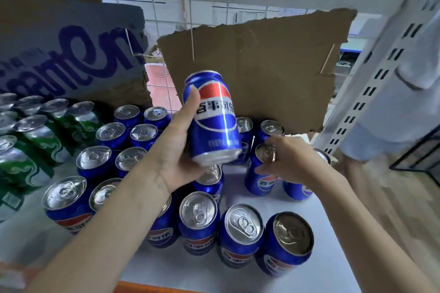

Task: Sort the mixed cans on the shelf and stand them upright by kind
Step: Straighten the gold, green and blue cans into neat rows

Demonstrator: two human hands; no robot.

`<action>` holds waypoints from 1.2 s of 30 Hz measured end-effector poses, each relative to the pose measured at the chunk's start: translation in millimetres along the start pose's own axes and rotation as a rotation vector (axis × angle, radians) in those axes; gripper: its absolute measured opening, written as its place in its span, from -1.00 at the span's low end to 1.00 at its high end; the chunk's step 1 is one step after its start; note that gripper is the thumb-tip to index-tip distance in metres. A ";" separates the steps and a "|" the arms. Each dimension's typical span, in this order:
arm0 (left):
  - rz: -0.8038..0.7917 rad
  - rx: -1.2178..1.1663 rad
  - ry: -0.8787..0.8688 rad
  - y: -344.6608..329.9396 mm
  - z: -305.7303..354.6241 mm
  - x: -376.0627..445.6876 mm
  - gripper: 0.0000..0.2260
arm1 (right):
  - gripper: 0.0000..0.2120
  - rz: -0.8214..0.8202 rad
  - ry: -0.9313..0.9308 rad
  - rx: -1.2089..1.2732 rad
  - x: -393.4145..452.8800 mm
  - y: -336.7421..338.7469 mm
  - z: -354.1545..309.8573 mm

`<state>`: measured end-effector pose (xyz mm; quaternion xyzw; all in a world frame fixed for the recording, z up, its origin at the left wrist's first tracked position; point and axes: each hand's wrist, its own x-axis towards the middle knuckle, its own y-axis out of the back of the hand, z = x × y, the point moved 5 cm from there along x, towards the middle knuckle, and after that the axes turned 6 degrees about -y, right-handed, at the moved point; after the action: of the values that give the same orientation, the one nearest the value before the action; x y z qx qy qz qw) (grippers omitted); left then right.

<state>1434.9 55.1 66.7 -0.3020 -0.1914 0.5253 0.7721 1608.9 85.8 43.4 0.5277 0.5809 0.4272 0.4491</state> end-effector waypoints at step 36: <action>-0.429 2.311 -0.023 -10.3 -33.1 67.9 -0.37 | -0.33 -0.065 0.121 -0.162 -5.0 0.4 8.6</action>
<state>1487.7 106.5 47.4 0.6211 0.3450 0.2487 0.6583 1617.6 81.1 42.1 0.4436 0.5875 0.4889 0.4680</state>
